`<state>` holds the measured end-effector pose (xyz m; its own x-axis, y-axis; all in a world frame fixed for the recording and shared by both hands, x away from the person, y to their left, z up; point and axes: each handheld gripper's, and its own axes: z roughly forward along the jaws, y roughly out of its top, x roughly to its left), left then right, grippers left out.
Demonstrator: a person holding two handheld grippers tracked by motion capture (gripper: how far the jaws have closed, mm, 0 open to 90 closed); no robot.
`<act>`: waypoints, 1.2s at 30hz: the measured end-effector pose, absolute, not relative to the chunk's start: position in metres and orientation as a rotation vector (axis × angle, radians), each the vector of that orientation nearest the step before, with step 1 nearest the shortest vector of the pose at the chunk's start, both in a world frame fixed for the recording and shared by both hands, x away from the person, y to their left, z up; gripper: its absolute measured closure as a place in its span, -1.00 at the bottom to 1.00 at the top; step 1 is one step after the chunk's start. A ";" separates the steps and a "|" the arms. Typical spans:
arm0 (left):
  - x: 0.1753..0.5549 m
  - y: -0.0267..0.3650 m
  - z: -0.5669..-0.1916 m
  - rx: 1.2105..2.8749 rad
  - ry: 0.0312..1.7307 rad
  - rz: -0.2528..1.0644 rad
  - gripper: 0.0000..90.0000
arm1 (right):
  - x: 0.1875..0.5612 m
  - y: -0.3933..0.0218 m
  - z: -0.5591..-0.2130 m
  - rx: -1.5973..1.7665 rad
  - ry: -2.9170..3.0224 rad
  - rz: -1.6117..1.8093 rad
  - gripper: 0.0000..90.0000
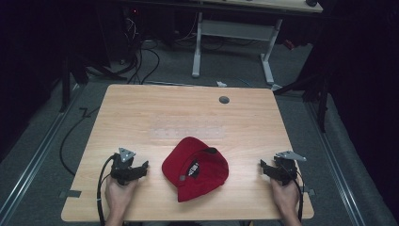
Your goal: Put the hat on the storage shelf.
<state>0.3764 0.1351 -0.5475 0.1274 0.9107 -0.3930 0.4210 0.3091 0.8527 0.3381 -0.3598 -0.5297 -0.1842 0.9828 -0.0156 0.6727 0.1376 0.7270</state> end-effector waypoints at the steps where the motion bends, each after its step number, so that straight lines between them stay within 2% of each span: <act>1: 0.376 0.135 -0.547 1.291 1.479 0.561 -0.42 | 0.338 -0.360 -0.530 1.583 1.921 0.813 -0.18; 23: 0.376 0.135 -0.547 1.291 1.479 0.561 -0.42 | 0.338 -0.358 -0.530 1.576 1.927 0.810 -0.21; 36: 0.377 0.135 -0.547 1.289 1.481 0.562 -0.42 | 0.331 -0.354 -0.523 1.567 1.938 0.864 -0.14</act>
